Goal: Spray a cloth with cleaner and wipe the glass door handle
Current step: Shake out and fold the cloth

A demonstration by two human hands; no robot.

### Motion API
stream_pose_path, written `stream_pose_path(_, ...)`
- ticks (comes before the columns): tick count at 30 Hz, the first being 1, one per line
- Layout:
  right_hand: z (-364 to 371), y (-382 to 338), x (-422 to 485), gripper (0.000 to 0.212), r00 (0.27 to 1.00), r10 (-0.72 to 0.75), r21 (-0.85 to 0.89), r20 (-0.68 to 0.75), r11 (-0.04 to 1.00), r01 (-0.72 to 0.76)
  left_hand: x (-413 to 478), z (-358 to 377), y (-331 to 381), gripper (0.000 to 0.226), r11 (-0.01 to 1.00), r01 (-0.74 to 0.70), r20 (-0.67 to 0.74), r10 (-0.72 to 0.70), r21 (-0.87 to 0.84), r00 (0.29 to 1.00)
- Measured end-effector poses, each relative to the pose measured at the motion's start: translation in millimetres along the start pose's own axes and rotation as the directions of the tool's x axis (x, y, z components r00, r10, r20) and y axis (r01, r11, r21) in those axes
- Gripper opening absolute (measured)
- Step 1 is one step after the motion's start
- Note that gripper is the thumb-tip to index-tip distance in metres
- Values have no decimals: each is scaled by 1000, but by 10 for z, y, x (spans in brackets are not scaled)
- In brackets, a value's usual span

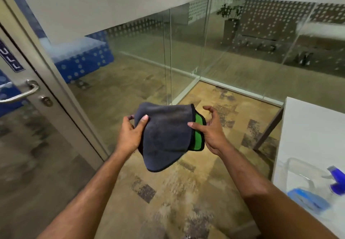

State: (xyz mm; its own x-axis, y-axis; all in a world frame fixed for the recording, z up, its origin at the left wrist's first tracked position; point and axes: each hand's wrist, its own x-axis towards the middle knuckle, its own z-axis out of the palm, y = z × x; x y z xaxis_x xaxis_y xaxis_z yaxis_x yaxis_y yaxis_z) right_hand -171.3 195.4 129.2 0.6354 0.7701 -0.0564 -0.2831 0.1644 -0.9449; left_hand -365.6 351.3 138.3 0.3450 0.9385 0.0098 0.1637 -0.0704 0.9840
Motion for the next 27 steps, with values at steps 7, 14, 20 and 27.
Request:
stream_pose_path(7,-492,-247,51,39,995,-16,-49,96,999,21,-164,275,123,60,951,89,348,21,-297,937)
stream_pose_path(14,-868,-570,69,81,970,-32,-742,241,639,206,-265,577,348,81,779,-525,427,369,343,826)
stream_pose_path(20,-1139,-706,120,25,948,-240,-779,211,544,311,-240,732,468,41,652,-528,338,406,544,849)
stream_pose_path(27,-1285,-815,133,18,989,-39,-333,144,939,85,-297,937,566,23,966,-239,385,182,103,905)
